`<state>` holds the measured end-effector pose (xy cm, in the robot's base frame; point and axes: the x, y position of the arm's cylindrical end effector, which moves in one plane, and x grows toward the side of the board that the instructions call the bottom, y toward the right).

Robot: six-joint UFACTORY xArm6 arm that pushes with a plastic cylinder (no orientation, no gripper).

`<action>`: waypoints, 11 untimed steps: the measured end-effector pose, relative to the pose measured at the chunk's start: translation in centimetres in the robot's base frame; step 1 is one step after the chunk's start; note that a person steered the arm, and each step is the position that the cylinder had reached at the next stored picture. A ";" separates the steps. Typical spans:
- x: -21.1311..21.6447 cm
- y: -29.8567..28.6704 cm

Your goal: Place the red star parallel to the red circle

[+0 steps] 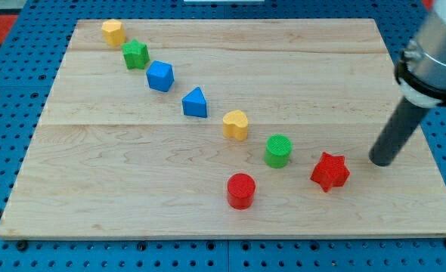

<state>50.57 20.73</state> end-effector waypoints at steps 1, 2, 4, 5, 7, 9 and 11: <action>0.2 -1.8; 1.1 -3.1; 1.1 -10.0; 1.2 -9.9; 2.2 -11.8; 2.6 -11.8; 2.7 -3.0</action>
